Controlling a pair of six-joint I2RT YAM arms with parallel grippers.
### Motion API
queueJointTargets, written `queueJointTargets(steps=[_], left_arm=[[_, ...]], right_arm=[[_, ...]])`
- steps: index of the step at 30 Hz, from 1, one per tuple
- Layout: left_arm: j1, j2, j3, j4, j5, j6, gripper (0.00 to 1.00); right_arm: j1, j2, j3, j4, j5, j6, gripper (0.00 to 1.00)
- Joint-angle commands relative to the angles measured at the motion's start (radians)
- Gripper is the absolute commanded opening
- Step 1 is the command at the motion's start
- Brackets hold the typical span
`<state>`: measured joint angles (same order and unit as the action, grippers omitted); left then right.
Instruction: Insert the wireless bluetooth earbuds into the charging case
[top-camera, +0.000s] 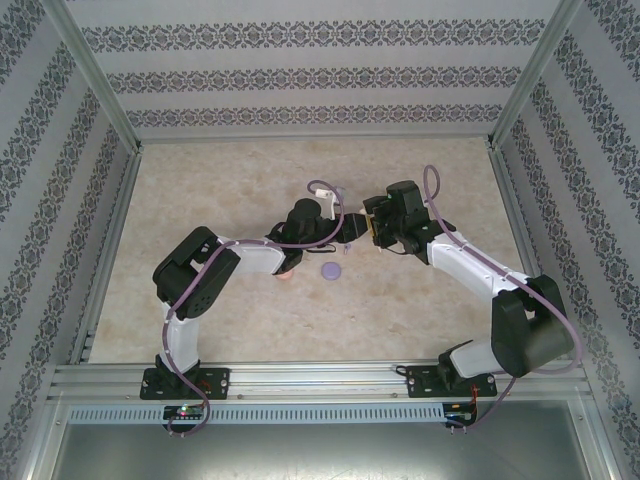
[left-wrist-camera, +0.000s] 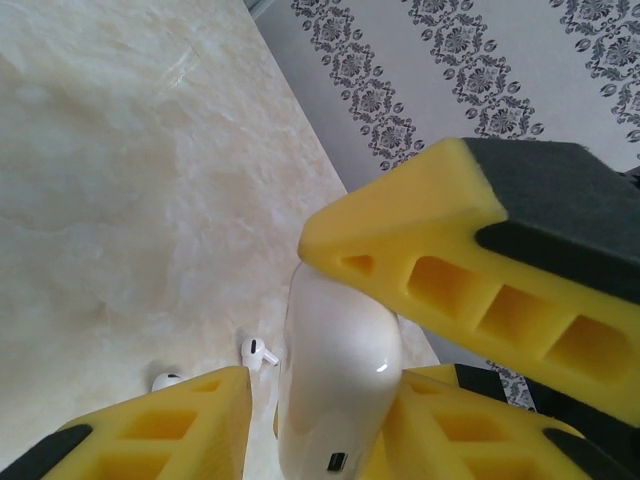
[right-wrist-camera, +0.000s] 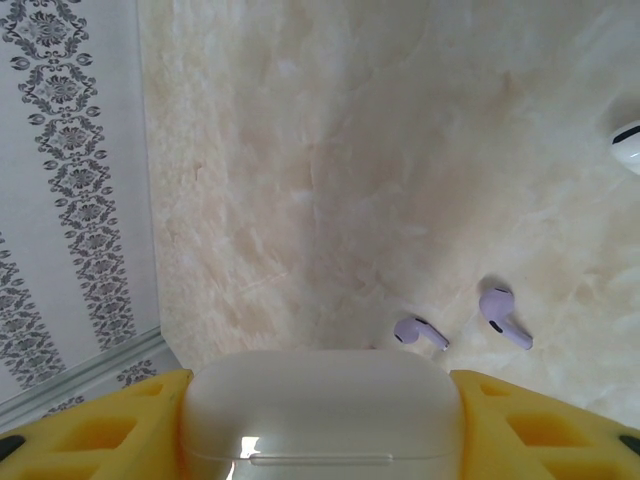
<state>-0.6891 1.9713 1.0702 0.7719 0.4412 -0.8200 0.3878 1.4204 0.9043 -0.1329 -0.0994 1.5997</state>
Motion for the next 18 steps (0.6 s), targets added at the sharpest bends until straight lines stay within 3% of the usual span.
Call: queueJointTargets(steps=[1,8,15,17,18], left_arm=[[-0.015,0.022,0.030,0.052,0.007,-0.004,0.35],[-0.018,0.035,0.048,0.053,0.014,-0.009,0.31],[-0.023,0.043,0.057,0.052,0.017,-0.013,0.17],[-0.023,0.044,0.057,0.050,0.018,-0.016,0.10],[-0.023,0.044,0.057,0.050,0.020,-0.019,0.02]], right_arm=[[-0.012,-0.021,-0.016,0.019,-0.015,0.011,0.46],[-0.013,-0.022,-0.018,0.030,-0.026,0.011,0.46],[-0.017,-0.037,-0.020,0.030,-0.026,0.009,0.46],[-0.019,-0.044,-0.020,0.034,-0.028,0.009,0.52],[-0.021,-0.046,-0.021,0.042,-0.028,0.005,0.61]])
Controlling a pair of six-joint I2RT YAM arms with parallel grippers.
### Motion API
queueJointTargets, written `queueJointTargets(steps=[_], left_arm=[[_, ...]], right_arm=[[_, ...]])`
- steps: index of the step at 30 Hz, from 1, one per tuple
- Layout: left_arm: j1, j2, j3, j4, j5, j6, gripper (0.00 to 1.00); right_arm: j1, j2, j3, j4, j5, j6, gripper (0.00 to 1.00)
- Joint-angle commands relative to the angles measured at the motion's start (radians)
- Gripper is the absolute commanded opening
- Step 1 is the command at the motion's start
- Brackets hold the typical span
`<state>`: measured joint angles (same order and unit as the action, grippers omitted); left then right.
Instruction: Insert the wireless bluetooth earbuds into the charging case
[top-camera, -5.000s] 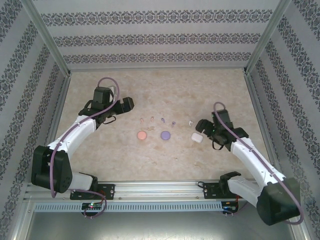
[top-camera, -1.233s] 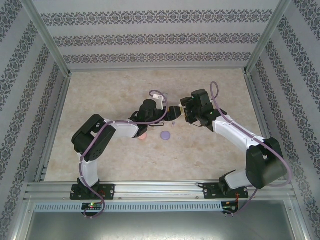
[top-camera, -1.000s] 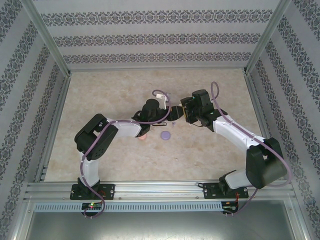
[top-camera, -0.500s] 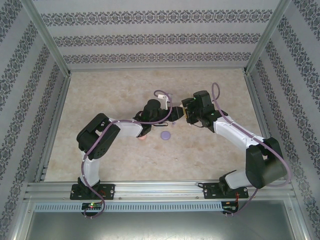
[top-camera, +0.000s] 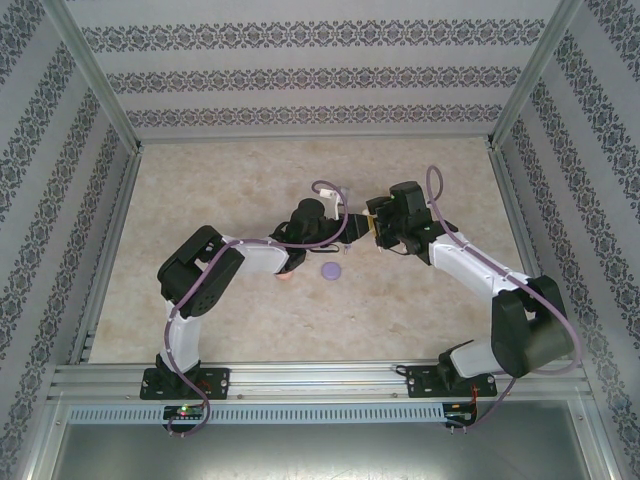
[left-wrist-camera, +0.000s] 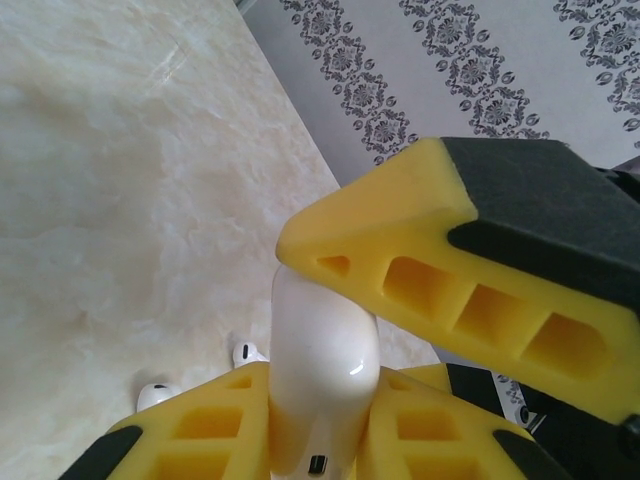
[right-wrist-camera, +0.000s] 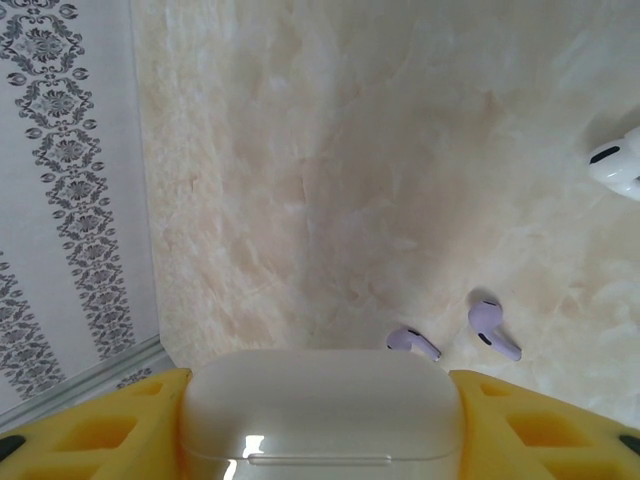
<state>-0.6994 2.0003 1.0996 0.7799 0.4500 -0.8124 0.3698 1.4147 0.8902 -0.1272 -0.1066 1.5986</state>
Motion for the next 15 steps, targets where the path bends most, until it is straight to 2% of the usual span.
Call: queueJointTargets(steps=[1,3,4,7,10,15], left_arm=[[-0.013,0.014,0.027,0.042,0.013,-0.030,0.00],[-0.013,0.006,0.021,0.040,0.016,-0.038,0.00],[-0.012,-0.001,0.018,0.034,0.019,-0.040,0.00],[-0.004,-0.039,0.005,-0.012,0.041,-0.029,0.00],[0.015,-0.087,-0.004,-0.085,0.080,-0.001,0.00],[0.062,-0.129,0.028,-0.201,0.213,0.053,0.00]], right_arm=[[-0.008,-0.046,-0.005,0.042,-0.022,-0.002,0.72],[-0.031,-0.069,-0.004,0.054,-0.022,-0.036,0.84],[-0.052,-0.091,-0.003,0.049,-0.024,-0.067,0.86],[-0.120,-0.159,0.031,-0.043,-0.031,-0.245,0.98],[-0.161,-0.234,0.049,-0.124,-0.017,-0.477,0.98],[-0.225,-0.334,-0.063,-0.033,-0.179,-0.744,0.98]])
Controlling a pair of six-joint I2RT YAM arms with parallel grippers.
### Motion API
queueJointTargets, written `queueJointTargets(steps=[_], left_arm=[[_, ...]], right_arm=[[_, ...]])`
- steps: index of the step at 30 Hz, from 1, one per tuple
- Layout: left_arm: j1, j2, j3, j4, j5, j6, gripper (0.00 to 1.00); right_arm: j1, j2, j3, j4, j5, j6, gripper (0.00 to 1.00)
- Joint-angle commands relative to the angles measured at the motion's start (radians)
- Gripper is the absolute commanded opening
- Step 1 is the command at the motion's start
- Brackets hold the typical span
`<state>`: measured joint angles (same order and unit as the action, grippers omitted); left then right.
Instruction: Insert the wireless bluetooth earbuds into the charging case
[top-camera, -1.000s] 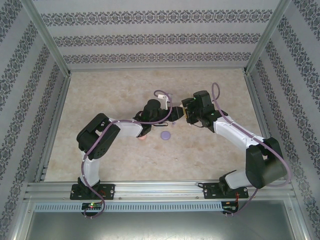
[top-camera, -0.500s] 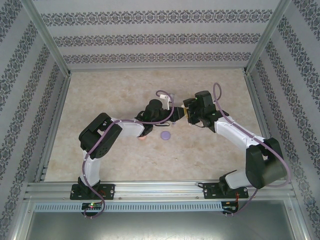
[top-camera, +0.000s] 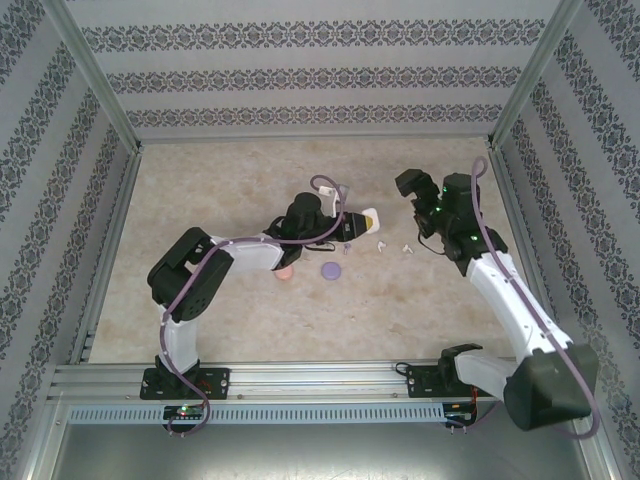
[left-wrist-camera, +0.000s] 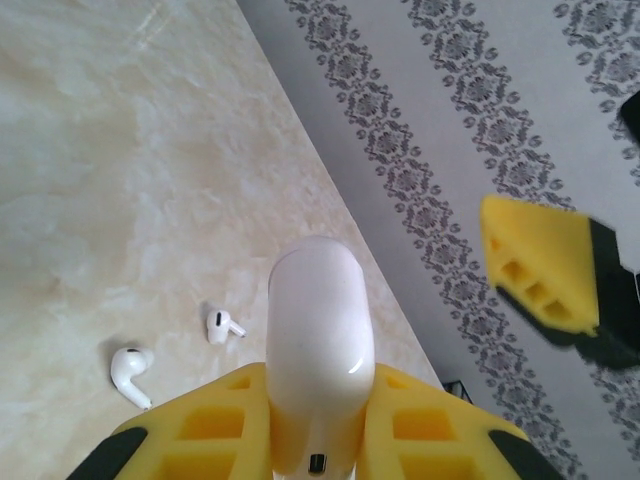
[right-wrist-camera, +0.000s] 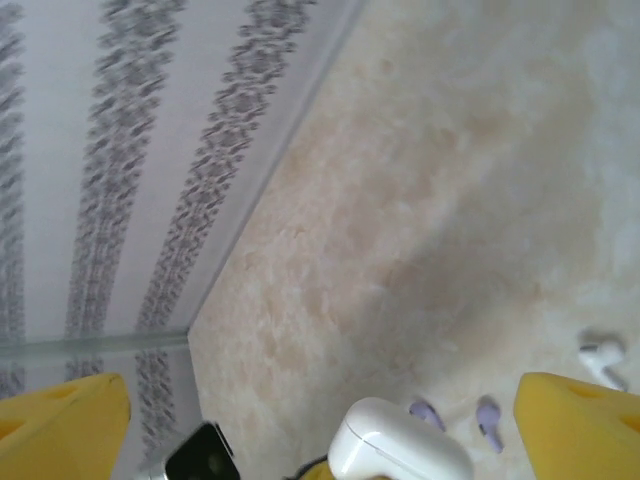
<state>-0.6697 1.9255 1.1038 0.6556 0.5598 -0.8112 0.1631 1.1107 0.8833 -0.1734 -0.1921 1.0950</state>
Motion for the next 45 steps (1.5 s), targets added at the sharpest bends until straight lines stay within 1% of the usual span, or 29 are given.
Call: queueJointTargets(steps=[1,3,6,9,12,18,26,34,40,43,45], left_arm=[[0.039,-0.057,0.038,-0.112,0.130,0.072,0.00],[0.046,-0.063,0.064,-0.175,0.172,0.117,0.00],[0.053,-0.071,0.105,-0.267,0.225,0.176,0.00],[0.054,-0.076,0.138,-0.329,0.259,0.212,0.00],[0.054,-0.074,0.161,-0.350,0.290,0.222,0.00],[0.054,-0.073,0.188,-0.357,0.316,0.219,0.00],[0.054,-0.101,0.200,-0.348,0.338,0.212,0.00],[0.055,-0.160,0.187,-0.308,0.365,0.189,0.00],[0.053,-0.193,0.172,-0.273,0.376,0.163,0.00],[0.053,-0.201,0.163,-0.280,0.365,0.168,0.00],[0.053,-0.199,0.160,-0.287,0.364,0.177,0.00]], right_arm=[[-0.026,-0.045,-0.079,0.036,-0.118,-0.287,0.98],[-0.028,-0.067,-0.114,0.072,-0.161,-0.370,0.97],[-0.029,-0.080,-0.157,0.126,-0.244,-0.453,0.95],[-0.028,-0.081,-0.197,0.187,-0.330,-0.488,0.94],[-0.029,-0.070,-0.217,0.202,-0.383,-0.519,0.92],[-0.028,-0.048,-0.233,0.211,-0.422,-0.540,0.89],[-0.034,-0.004,-0.255,0.241,-0.443,-0.542,0.84],[-0.090,0.009,-0.308,0.269,-0.437,-0.527,0.79],[-0.129,0.053,-0.324,0.276,-0.453,-0.515,0.76],[-0.147,0.035,-0.330,0.264,-0.485,-0.510,0.75],[-0.152,-0.014,-0.339,0.247,-0.506,-0.505,0.75]])
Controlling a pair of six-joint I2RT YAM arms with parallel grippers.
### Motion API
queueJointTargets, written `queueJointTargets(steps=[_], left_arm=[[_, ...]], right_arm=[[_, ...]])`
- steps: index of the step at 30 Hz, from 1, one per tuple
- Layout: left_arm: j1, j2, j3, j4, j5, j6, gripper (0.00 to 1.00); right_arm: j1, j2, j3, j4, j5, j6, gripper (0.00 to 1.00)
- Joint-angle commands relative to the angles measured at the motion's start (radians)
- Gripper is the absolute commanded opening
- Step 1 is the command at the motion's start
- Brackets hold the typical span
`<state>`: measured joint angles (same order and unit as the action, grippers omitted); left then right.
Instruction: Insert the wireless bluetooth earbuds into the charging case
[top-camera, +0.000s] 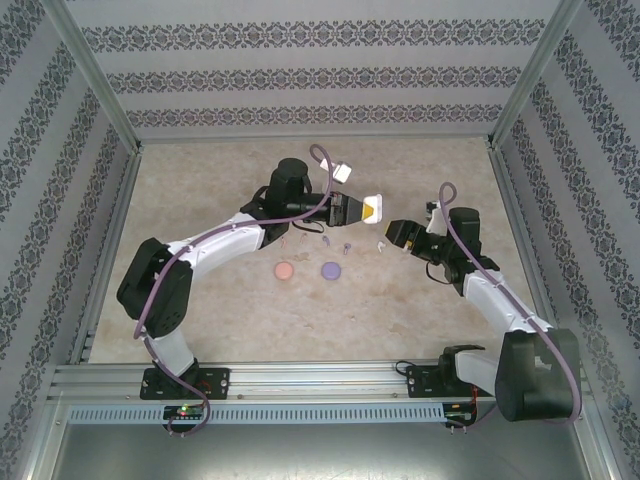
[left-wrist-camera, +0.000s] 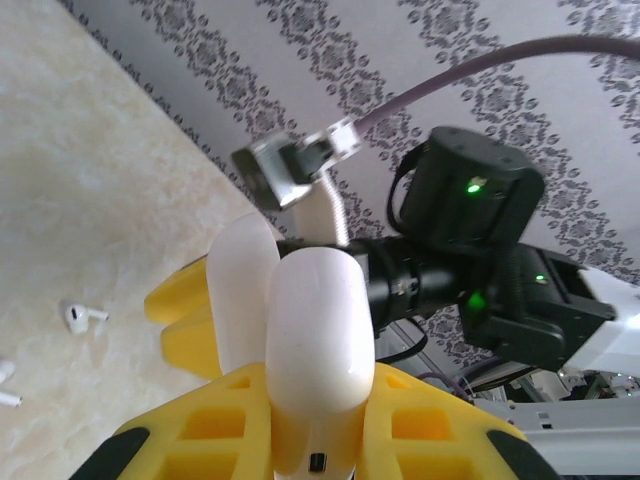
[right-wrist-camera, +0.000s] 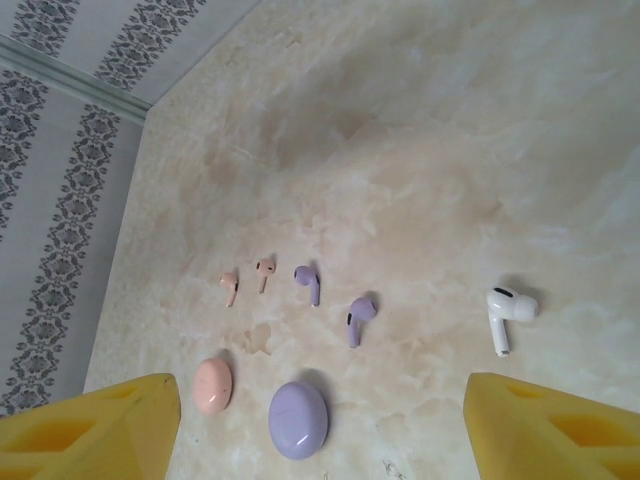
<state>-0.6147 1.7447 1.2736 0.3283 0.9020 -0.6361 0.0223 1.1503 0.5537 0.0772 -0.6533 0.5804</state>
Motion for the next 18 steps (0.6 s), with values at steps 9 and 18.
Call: queueJointTargets(steps=[9,18], left_arm=[[-0.002,0.017,-0.020,0.059,0.036,-0.007,0.00],[-0.005,0.061,-0.016,0.151,0.064,-0.076,0.00]], right_arm=[[-0.013,-0.267,-0.020,0.020,-0.141,0.049,0.73],[-0.014,-0.174,0.026,0.144,-0.226,0.082,0.49]])
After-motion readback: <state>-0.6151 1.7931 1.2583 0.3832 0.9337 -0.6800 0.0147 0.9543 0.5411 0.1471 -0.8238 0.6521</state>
